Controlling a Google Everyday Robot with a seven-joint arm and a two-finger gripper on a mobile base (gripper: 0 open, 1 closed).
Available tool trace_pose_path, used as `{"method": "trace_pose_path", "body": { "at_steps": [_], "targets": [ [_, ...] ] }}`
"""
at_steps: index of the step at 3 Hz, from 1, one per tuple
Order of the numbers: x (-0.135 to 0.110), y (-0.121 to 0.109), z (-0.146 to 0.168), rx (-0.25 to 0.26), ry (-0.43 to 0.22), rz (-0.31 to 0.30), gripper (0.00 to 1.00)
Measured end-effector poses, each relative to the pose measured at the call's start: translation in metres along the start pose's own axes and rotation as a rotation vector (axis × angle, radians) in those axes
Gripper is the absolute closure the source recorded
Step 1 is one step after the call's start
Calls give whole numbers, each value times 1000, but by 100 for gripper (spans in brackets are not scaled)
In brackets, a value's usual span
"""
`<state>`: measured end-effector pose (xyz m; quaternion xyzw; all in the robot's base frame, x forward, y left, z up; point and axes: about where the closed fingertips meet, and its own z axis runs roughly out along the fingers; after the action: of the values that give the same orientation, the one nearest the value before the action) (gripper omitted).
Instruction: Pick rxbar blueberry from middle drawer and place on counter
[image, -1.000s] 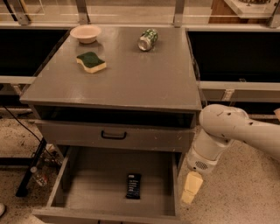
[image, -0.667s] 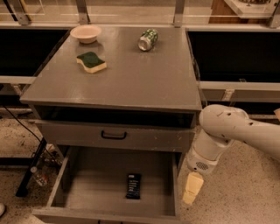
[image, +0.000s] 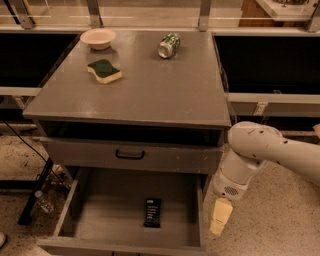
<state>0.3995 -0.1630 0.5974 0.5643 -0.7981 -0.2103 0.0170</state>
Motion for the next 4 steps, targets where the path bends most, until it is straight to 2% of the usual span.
{"method": "trace_pose_path", "body": {
  "at_steps": [1,2,3,4],
  "targets": [
    [-9,-7,19,-79,-7,-83,0],
    [-16,-12,35,-140,-7,-135,0],
    [-16,-12,35,-140,-7,-135,0],
    [12,64,5,-61,4,-105,0]
  ]
}}
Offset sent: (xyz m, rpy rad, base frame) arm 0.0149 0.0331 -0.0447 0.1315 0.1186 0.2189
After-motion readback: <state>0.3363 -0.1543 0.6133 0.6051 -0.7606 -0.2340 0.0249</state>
